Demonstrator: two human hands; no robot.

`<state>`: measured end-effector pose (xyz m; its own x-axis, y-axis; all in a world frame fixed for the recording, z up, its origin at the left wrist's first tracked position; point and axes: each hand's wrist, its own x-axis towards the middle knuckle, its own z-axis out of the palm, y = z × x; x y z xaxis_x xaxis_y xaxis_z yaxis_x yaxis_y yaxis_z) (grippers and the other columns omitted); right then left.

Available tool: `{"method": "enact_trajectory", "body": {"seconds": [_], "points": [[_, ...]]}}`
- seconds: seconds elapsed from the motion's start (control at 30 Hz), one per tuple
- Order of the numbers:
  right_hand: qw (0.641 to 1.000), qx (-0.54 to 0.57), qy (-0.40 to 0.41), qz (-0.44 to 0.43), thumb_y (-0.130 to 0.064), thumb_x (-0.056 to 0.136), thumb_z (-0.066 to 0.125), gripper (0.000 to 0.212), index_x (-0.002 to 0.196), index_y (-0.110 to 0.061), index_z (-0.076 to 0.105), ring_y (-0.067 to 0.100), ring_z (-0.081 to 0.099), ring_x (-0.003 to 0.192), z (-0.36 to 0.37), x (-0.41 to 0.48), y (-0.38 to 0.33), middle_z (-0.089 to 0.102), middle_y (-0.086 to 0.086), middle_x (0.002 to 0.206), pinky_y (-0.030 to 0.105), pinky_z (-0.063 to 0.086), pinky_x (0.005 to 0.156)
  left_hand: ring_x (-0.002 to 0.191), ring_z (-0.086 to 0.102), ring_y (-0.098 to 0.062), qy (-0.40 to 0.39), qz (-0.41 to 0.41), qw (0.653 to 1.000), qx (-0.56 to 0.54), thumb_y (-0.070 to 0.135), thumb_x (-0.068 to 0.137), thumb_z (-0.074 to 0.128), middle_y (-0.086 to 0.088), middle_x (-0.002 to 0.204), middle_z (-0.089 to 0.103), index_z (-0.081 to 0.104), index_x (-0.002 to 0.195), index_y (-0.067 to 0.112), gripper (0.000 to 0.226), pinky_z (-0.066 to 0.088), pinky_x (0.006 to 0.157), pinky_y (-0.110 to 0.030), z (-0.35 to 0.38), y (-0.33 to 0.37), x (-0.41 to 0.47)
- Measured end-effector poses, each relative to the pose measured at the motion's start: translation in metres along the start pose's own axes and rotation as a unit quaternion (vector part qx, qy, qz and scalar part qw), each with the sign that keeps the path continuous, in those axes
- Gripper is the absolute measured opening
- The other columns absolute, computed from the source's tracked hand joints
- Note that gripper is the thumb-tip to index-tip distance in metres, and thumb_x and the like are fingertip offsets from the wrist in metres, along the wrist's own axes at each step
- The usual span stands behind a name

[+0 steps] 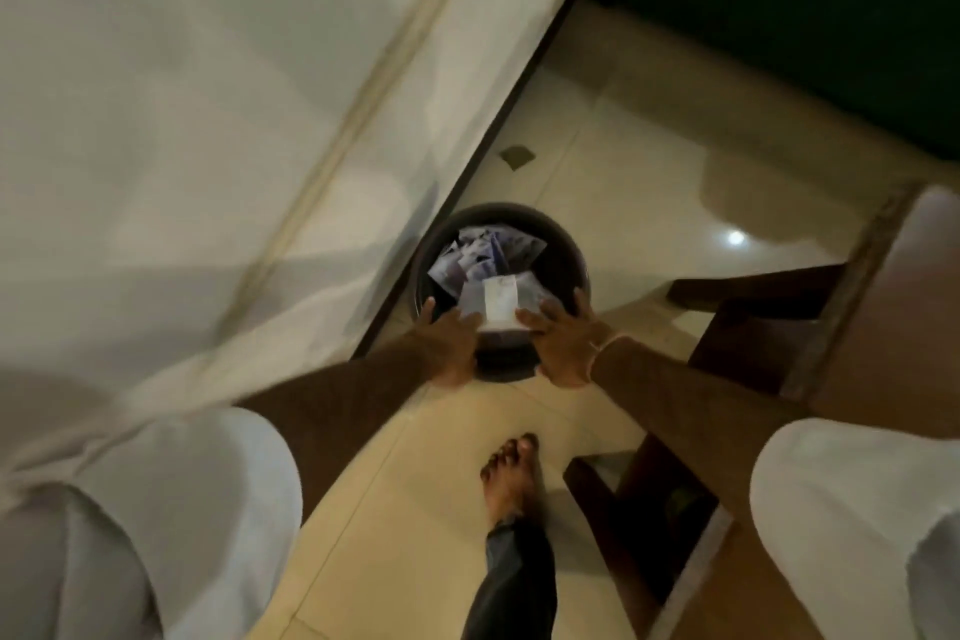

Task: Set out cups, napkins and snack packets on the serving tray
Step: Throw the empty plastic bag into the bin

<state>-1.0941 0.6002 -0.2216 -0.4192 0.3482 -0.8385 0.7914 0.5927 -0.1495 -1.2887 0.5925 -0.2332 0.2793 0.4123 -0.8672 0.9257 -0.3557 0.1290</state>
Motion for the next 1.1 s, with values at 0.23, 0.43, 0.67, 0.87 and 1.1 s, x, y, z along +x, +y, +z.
{"method": "enact_trajectory", "body": {"seconds": [0.23, 0.43, 0.67, 0.87, 1.1], "points": [[0.999, 0.013, -0.046, 0.017, -0.047, 0.1, 0.042, 0.049, 0.142, -0.024, 0.051, 0.03, 0.025, 0.15, 0.032, 0.117, 0.017, 0.034, 0.002, 0.161, 0.063, 0.001, 0.12, 0.13, 0.052, -0.029, -0.032, -0.022, 0.993, -0.108, 0.035, 0.098, 0.047, -0.009, 0.136, 0.06, 0.051, 0.136, 0.014, 0.043, 0.022, 0.117, -0.048, 0.019, -0.024, 0.107], [0.996, 0.024, -0.067, 0.044, -0.044, 0.1, 0.047, 0.046, 0.14, -0.022, 0.052, 0.03, 0.036, 0.144, 0.034, 0.143, 0.021, 0.047, 0.006, 0.15, 0.059, 0.008, 0.121, 0.146, 0.026, -0.03, -0.054, -0.001, 0.982, -0.182, 0.038, 0.101, 0.045, -0.008, 0.163, 0.021, 0.011, 0.156, 0.027, 0.066, 0.02, 0.12, -0.047, 0.182, 0.108, 0.1], [0.993, 0.088, 0.065, 0.046, -0.036, 0.092, 0.057, 0.058, 0.145, -0.017, 0.045, 0.039, 0.035, 0.141, 0.016, 0.102, 0.022, 0.022, 0.014, 0.162, 0.054, 0.024, 0.116, 0.138, 0.036, -0.029, 0.085, 0.051, 0.987, -0.126, 0.039, 0.101, 0.039, -0.008, 0.157, 0.032, 0.026, 0.15, 0.028, 0.052, 0.028, 0.116, -0.044, 0.142, 0.075, 0.081], [0.962, 0.206, 0.167, 0.054, -0.037, 0.096, 0.05, 0.07, 0.157, -0.016, 0.023, 0.037, 0.037, 0.141, -0.035, 0.027, 0.029, 0.015, 0.011, 0.167, 0.048, 0.035, 0.115, 0.148, 0.029, -0.03, 0.158, -0.037, 0.979, -0.122, 0.044, 0.092, 0.053, -0.009, 0.159, 0.036, 0.041, 0.15, 0.018, 0.064, 0.024, 0.12, -0.046, -0.056, -0.007, 0.038], [0.917, 0.278, 0.271, 0.098, -0.035, 0.097, 0.052, 0.068, 0.157, -0.019, 0.023, 0.035, 0.036, 0.143, -0.113, -0.103, 0.056, 0.017, 0.007, 0.167, 0.052, 0.039, 0.112, 0.145, 0.034, -0.03, 0.28, -0.028, 0.943, -0.176, 0.04, 0.093, 0.061, -0.009, 0.161, 0.032, 0.027, 0.155, 0.02, 0.074, 0.033, 0.117, -0.048, -0.168, 0.037, -0.088]]}}
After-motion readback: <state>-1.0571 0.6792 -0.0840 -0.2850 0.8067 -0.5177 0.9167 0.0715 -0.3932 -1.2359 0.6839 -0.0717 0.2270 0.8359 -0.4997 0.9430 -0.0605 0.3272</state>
